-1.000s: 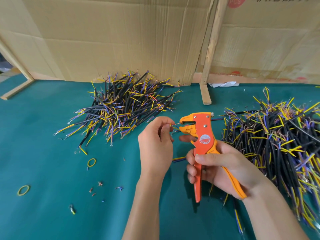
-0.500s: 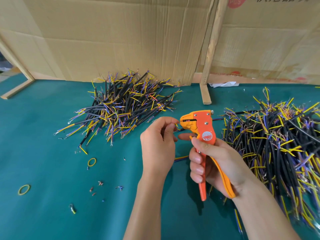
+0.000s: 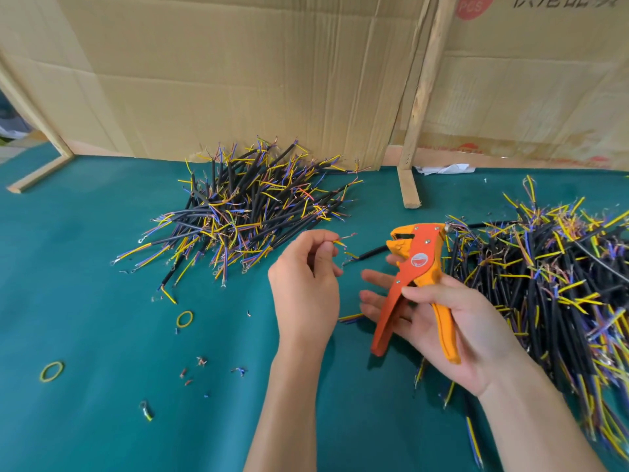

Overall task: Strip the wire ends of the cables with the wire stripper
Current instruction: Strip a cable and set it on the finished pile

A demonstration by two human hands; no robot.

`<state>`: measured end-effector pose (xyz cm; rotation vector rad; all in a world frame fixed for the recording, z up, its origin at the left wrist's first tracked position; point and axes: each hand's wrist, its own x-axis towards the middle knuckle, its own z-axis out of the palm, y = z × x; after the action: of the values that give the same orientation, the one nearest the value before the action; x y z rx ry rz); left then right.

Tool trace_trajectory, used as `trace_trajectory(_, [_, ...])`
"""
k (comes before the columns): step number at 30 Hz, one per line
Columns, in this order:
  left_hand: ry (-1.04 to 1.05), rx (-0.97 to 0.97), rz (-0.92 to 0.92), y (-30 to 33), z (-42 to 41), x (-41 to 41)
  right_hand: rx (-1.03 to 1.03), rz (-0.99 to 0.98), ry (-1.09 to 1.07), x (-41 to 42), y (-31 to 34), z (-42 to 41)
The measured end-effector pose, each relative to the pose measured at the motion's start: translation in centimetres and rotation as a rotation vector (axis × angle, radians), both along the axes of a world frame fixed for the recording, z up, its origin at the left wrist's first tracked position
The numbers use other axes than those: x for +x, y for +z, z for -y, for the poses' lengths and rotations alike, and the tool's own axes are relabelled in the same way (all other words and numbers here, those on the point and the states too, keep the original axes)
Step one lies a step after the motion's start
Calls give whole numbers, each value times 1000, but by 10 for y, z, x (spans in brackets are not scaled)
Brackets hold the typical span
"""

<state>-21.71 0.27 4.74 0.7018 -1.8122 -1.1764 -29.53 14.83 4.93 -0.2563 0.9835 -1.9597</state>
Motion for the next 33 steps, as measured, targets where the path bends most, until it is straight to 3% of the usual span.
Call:
trace_trajectory(6, [13,-15,1,2,-1,1,116,-50,152,7,6,2])
trace_trajectory(17, [14,-20,17,2,-2,0,132,-210,253,10,5,0])
trace_trajectory(33, [-18,-16,38,1,-3,-1,133,-221,251,11,2,2])
